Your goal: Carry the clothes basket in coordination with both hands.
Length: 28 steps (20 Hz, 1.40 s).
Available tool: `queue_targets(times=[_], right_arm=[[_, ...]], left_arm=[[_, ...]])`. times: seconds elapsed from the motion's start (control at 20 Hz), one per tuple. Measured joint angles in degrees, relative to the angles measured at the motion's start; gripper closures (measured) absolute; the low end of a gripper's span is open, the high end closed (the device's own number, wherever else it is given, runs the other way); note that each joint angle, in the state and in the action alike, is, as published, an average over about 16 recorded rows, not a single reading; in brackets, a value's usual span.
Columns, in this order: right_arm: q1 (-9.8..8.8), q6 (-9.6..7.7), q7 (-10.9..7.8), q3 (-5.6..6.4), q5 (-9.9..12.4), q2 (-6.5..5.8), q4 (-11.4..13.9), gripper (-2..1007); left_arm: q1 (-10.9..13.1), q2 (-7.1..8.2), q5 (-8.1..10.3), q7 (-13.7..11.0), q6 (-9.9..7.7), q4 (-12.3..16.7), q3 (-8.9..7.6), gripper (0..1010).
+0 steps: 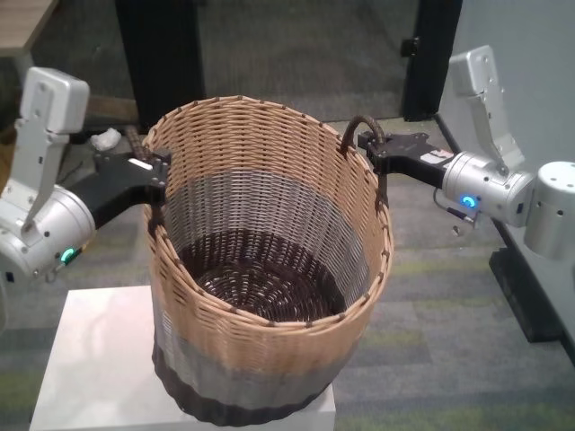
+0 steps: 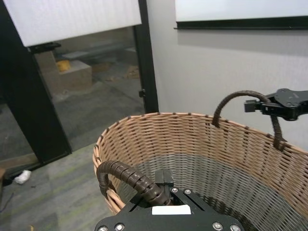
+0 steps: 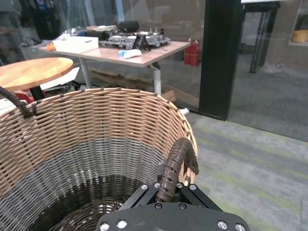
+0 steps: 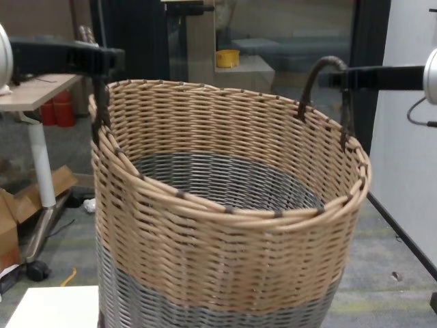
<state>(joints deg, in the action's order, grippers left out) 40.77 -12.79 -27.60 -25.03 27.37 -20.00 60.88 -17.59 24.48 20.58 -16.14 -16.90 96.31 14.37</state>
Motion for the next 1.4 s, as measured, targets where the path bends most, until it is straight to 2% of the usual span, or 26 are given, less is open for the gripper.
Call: queue_targets(times=[0.25, 0.75, 1.4], right_arm=[[1.25, 1.25, -0.59, -0.85, -1.3, 1.52, -3.9, 986], [3.22, 3.54, -1.87, -1.79, -4.0, 4.09, -9.8, 986], [5.91, 7.67, -3.28, -2.13, -7.6, 6.92, -17.4, 986]], left_arm=[[-0.9, 0.08, -0.89, -0.8, 0.67, -2.6, 0.79, 1009], [-1.3, -0.16, -2.18, -1.8, 2.35, -6.3, 1.44, 1009], [-1.3, -0.91, -4.05, -2.1, 3.30, -9.7, 1.86, 1009]])
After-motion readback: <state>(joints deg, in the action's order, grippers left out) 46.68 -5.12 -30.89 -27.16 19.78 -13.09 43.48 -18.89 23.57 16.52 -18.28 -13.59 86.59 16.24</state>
